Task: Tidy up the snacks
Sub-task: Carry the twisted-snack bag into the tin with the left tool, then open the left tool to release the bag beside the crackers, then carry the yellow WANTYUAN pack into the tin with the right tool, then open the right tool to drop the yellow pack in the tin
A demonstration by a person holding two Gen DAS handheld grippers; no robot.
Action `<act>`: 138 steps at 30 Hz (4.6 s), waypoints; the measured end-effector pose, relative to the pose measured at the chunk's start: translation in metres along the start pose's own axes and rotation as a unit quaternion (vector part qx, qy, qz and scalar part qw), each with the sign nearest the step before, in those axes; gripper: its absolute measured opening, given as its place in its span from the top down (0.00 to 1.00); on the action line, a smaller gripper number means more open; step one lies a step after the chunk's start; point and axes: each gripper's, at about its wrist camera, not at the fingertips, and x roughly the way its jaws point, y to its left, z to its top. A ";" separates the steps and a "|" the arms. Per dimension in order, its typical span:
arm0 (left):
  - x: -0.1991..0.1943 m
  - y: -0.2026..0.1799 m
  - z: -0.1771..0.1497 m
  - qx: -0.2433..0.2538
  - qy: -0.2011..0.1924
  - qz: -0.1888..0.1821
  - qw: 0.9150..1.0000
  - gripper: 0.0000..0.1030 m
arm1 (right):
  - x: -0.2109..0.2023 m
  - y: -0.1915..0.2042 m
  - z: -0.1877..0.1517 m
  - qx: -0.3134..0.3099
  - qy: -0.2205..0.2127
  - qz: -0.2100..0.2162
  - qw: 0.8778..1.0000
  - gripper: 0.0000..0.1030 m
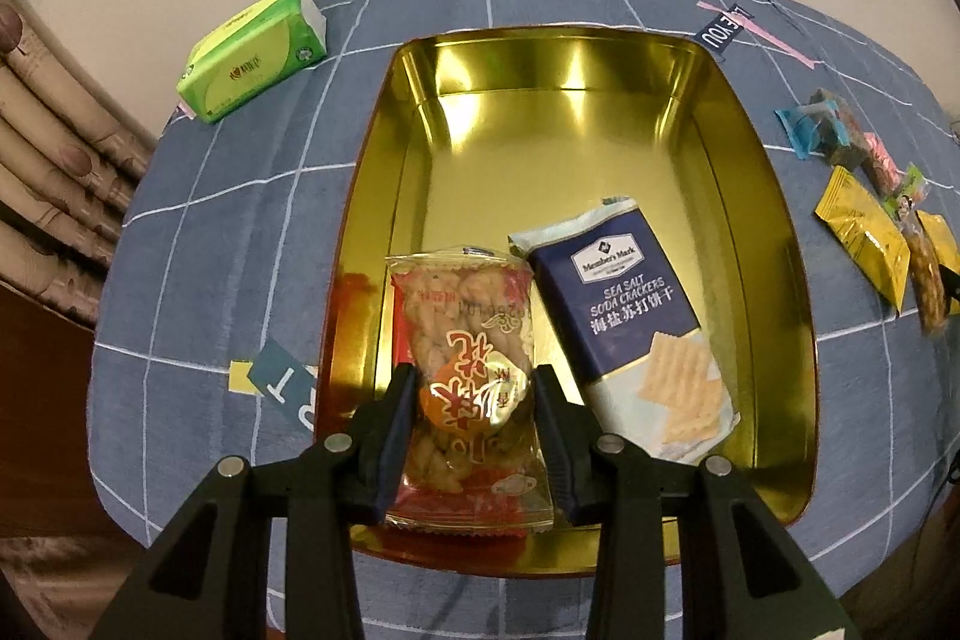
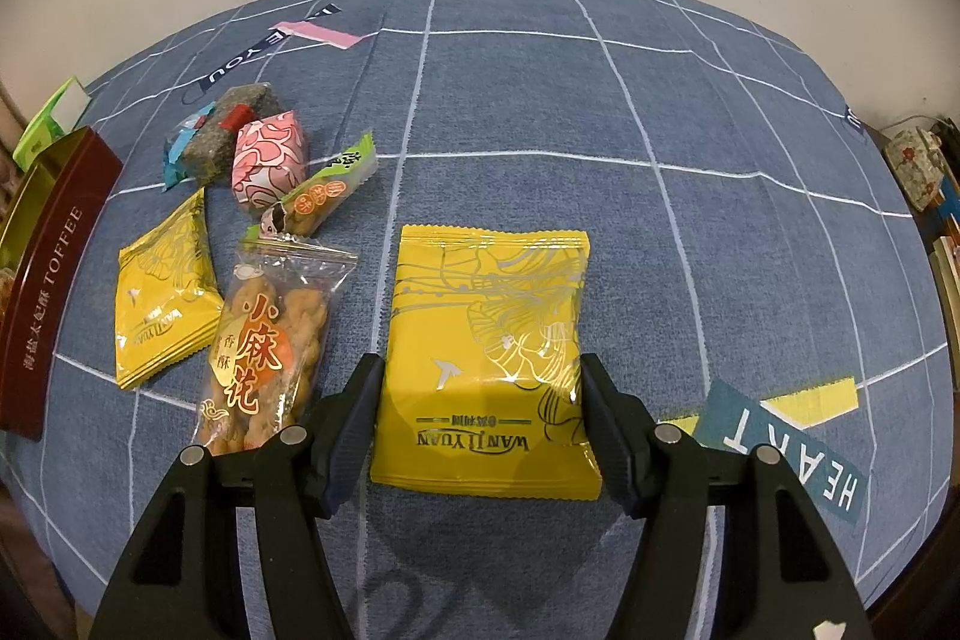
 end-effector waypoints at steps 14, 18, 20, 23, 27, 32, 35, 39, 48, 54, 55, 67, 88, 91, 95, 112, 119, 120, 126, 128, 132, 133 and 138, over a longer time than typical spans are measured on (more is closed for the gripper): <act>-0.006 0.007 0.000 -0.027 -0.012 -0.018 0.999 0.51 | 0.000 0.000 0.001 0.002 0.007 -0.003 1.000 0.41; -0.016 0.009 -0.001 -0.047 -0.025 -0.026 0.998 0.51 | 0.000 0.000 0.001 0.002 0.008 -0.004 1.000 0.42; -0.021 0.012 -0.003 -0.057 -0.031 -0.027 0.998 0.51 | 0.001 0.000 0.002 0.003 0.010 -0.005 1.000 0.42; -0.029 0.017 -0.006 -0.074 -0.039 -0.027 0.996 0.51 | 0.001 0.001 0.002 0.005 0.012 -0.007 1.000 0.43; -0.037 0.028 -0.010 -0.105 -0.047 -0.023 0.993 0.51 | 0.000 0.002 0.002 0.011 0.015 -0.010 1.000 0.43; -0.041 0.034 -0.019 -0.123 -0.051 -0.009 0.991 0.51 | 0.000 0.003 0.003 0.018 0.019 -0.014 1.000 0.46; -0.040 0.038 -0.024 -0.132 -0.048 -0.010 0.990 0.51 | -0.002 0.004 0.002 0.023 0.019 -0.016 0.999 0.46; -0.041 0.043 -0.029 -0.147 -0.047 -0.016 0.988 0.51 | -0.007 0.001 0.001 0.042 0.015 -0.018 0.999 0.46; -0.044 0.045 -0.035 -0.158 -0.051 -0.003 0.986 0.51 | -0.046 0.016 0.014 0.046 -0.021 -0.014 0.999 0.46; -0.049 0.055 -0.040 -0.174 -0.061 0.010 0.983 0.51 | -0.064 0.062 0.028 0.017 -0.033 0.029 0.999 0.46; -0.050 0.057 -0.041 -0.177 -0.063 0.015 0.982 0.51 | -0.066 0.071 0.030 0.009 -0.036 0.035 0.999 0.46; -0.054 0.080 -0.052 -0.220 -0.069 0.037 0.972 0.51 | -0.078 0.201 0.024 -0.087 -0.032 0.122 0.988 0.46; -0.049 0.120 -0.066 -0.300 -0.054 0.052 0.951 0.51 | -0.060 0.312 0.008 -0.197 -0.024 0.149 0.969 0.46; -0.049 0.120 -0.065 -0.300 -0.056 0.051 0.951 0.51 | -0.054 0.320 0.007 -0.198 -0.018 0.147 0.969 0.46; -0.048 0.121 -0.065 -0.304 -0.056 0.050 0.950 0.51 | -0.047 0.324 0.005 -0.198 -0.012 0.145 0.969 0.46; -0.047 0.122 -0.066 -0.309 -0.053 0.048 0.948 0.51 | -0.032 0.337 -0.002 -0.221 0.013 0.152 0.963 0.42; -0.048 0.121 -0.067 -0.311 -0.052 0.048 0.948 0.51 | -0.039 0.333 -0.002 -0.224 0.009 0.163 0.961 0.34; -0.047 0.121 -0.066 -0.311 -0.054 0.046 0.948 0.51 | -0.040 0.333 -0.002 -0.226 0.006 0.163 0.960 0.34; -0.046 0.116 -0.065 -0.299 -0.053 0.045 0.952 0.51 | -0.061 0.320 0.000 -0.226 -0.022 0.173 0.958 0.34; -0.048 0.112 -0.064 -0.292 -0.055 0.044 0.954 0.51 | -0.068 0.309 0.001 -0.220 -0.033 0.169 0.960 0.33; -0.050 0.100 -0.059 -0.271 -0.058 0.046 0.960 0.51 | -0.076 0.273 0.009 -0.191 -0.041 0.161 0.967 0.33; -0.051 0.097 -0.058 -0.265 -0.058 0.045 0.961 0.51 | -0.077 0.264 0.011 -0.183 -0.042 0.159 0.969 0.33; -0.053 0.082 -0.054 -0.244 -0.059 0.041 0.967 0.51 | -0.076 0.208 0.022 -0.139 -0.045 0.126 0.981 0.33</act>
